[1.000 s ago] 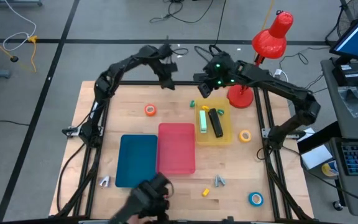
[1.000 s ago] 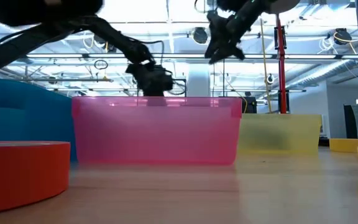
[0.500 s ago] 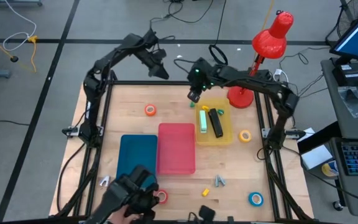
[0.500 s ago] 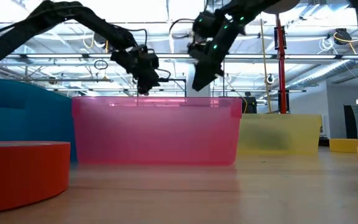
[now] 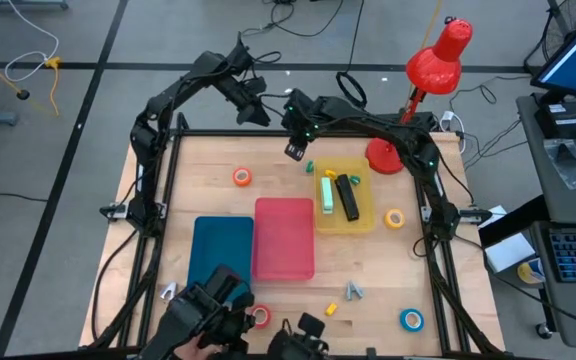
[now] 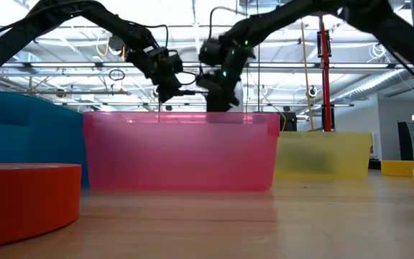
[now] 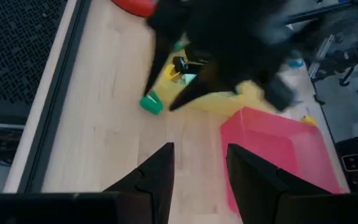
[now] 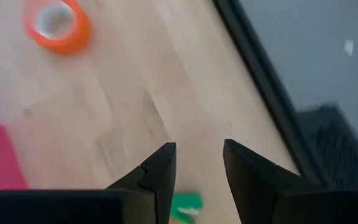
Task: Pick and place Stapler, Stapler remover, tape
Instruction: Put the green stapler into the yellow bin
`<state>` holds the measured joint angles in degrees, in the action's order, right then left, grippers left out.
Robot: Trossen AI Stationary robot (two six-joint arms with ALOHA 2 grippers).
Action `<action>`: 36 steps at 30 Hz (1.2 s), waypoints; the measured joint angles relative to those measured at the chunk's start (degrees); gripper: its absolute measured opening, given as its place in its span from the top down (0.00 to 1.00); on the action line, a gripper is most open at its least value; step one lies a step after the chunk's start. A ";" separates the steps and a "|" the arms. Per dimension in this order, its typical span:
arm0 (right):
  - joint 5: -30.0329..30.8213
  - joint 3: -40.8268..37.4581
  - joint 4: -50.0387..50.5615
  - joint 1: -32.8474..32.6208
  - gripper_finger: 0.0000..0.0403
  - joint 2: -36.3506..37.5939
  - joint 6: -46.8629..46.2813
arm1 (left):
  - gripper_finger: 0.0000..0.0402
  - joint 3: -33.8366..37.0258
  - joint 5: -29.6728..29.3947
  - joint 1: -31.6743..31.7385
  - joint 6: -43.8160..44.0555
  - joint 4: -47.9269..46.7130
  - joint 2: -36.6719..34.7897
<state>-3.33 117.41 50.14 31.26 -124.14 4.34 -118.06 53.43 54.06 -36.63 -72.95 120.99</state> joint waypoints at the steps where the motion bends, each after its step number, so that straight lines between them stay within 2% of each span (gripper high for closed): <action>1: 0.01 0.49 1.66 0.42 0.69 -1.04 -0.68 | 0.64 0.00 0.00 0.02 -0.39 0.14 0.00; 7: -6.22 0.96 8.89 2.61 0.69 -5.15 -4.11 | 0.64 0.00 -0.02 0.05 -0.76 1.26 0.02; 15: -5.23 0.93 11.36 2.89 0.69 -6.29 1.90 | 0.64 0.00 0.00 -0.19 0.05 2.80 0.02; 24: -0.73 0.93 10.20 2.89 0.69 -6.31 11.07 | 0.64 0.00 0.00 -1.14 0.78 2.78 0.02; 36: -1.19 0.81 8.51 2.68 0.69 -7.54 13.19 | 0.64 0.00 0.00 -3.83 0.93 2.79 0.02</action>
<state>-4.52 118.22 58.66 33.93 -131.68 17.53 -118.06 53.43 50.23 -35.70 -70.16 121.01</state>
